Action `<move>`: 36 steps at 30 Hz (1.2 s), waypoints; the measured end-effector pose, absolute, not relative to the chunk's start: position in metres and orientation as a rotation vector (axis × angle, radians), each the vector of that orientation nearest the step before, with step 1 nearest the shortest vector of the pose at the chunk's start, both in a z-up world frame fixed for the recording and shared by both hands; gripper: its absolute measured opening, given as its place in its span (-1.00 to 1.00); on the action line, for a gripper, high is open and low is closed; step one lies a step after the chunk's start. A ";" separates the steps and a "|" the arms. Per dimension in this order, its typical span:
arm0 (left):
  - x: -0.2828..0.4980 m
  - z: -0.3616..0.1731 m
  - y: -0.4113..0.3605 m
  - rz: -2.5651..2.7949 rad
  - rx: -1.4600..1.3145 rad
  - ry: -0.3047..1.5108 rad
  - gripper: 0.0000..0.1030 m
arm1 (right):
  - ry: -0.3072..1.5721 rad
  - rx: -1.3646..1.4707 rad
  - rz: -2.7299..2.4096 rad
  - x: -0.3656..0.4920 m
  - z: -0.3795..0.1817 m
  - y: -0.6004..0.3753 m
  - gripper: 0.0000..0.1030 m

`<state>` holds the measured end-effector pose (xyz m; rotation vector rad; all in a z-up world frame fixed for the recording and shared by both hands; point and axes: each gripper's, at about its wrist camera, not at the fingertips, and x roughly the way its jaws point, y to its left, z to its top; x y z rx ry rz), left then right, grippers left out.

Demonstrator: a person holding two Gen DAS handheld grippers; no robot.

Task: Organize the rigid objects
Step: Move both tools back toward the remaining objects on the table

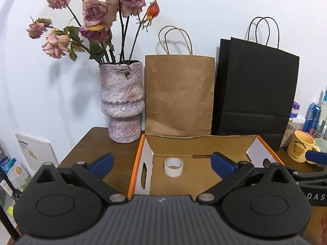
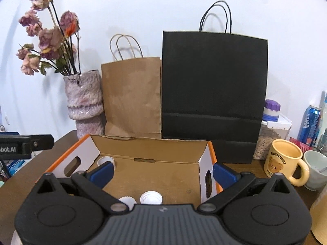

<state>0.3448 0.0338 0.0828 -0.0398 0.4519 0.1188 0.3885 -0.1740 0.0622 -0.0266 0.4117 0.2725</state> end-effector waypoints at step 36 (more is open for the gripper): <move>0.196 0.054 0.041 0.079 -0.010 0.459 1.00 | 0.414 -0.160 0.259 0.220 0.025 -0.210 1.00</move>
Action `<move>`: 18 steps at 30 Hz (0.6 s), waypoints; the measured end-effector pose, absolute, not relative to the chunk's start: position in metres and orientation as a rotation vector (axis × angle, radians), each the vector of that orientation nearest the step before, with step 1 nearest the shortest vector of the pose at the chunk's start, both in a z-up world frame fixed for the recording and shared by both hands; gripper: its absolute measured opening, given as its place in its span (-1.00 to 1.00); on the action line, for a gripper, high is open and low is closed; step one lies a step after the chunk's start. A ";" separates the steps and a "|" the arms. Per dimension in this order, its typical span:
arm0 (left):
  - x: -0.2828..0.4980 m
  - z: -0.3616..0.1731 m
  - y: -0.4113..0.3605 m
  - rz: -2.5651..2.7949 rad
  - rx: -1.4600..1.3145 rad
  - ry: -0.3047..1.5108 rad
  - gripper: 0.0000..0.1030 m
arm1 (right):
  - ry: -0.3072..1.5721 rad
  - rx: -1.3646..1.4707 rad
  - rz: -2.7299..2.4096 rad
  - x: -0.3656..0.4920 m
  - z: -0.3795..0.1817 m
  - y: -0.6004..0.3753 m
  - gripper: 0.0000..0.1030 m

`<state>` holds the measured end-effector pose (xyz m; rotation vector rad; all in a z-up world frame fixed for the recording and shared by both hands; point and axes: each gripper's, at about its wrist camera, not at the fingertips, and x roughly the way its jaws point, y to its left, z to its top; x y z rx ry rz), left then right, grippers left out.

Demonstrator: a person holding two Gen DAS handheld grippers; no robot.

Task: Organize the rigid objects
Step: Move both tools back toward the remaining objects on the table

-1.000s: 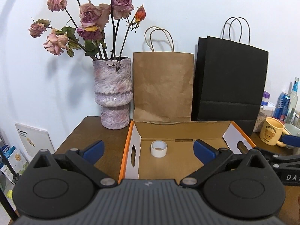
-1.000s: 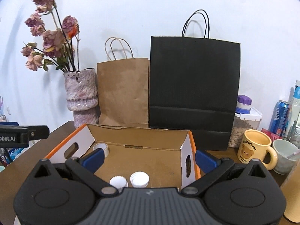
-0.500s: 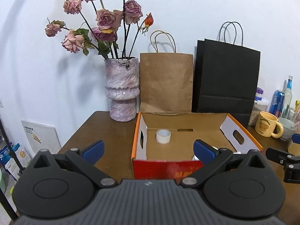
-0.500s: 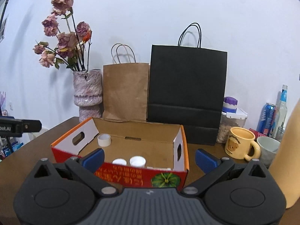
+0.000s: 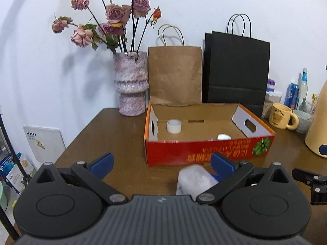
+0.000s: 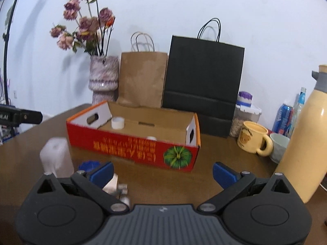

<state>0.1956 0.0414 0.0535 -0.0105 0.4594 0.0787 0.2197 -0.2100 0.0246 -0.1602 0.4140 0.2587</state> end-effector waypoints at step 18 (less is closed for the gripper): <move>0.156 0.009 0.046 0.057 -0.019 0.494 1.00 | 0.474 -0.242 0.306 0.172 -0.016 -0.195 1.00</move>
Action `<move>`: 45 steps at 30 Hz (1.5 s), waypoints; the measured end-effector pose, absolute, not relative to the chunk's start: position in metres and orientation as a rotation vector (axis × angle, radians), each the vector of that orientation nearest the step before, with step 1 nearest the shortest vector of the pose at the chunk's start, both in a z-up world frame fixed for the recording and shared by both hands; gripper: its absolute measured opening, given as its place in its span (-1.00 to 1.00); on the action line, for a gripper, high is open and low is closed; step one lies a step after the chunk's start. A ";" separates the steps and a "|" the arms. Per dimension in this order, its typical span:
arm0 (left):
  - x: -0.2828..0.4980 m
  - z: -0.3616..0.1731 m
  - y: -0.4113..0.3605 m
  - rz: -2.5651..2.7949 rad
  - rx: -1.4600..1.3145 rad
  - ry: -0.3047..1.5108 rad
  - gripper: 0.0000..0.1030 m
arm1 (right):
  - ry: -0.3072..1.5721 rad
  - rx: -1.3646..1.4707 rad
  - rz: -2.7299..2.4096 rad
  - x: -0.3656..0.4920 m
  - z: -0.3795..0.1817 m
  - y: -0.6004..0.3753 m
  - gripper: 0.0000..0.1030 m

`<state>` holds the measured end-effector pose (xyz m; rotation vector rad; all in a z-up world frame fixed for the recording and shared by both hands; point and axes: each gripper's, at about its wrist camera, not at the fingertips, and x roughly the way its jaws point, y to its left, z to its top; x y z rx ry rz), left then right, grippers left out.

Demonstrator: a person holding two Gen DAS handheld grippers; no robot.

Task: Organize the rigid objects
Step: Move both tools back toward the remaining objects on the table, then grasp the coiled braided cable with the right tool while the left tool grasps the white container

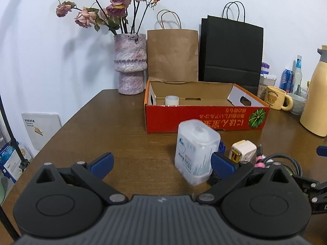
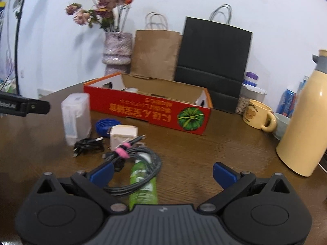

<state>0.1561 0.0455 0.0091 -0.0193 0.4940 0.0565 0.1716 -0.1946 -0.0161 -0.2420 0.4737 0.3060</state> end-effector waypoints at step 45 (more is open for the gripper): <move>0.161 -0.008 0.043 0.064 -0.033 0.520 1.00 | 0.391 -0.176 0.379 0.194 -0.023 -0.182 0.70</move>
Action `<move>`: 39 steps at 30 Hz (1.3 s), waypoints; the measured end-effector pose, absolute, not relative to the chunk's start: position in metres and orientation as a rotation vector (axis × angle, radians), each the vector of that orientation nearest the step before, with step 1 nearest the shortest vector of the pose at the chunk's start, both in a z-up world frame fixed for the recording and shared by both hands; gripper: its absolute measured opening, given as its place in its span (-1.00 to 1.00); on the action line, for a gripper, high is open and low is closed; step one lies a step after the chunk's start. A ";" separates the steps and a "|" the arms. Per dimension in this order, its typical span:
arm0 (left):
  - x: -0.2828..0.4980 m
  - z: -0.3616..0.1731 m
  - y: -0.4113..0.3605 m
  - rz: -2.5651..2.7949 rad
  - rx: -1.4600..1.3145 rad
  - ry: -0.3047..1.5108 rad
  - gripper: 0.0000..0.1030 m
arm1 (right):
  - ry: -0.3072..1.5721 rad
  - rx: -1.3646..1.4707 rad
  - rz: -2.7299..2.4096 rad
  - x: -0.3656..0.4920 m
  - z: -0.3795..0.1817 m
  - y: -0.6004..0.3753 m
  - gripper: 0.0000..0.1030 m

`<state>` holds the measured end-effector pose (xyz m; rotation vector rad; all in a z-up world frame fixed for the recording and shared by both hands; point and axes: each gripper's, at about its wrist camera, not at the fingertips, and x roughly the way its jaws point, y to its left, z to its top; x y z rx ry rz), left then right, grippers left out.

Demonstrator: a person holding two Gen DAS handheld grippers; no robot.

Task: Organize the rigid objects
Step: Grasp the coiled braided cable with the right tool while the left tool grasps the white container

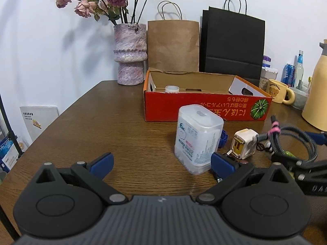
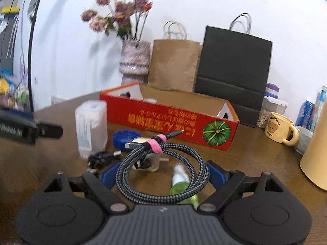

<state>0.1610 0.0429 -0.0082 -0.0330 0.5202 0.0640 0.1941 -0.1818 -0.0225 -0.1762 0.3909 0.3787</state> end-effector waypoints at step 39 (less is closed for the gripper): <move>0.240 -0.025 -0.006 0.243 -0.049 0.578 0.12 | 0.367 0.094 0.323 0.244 -0.024 -0.247 0.71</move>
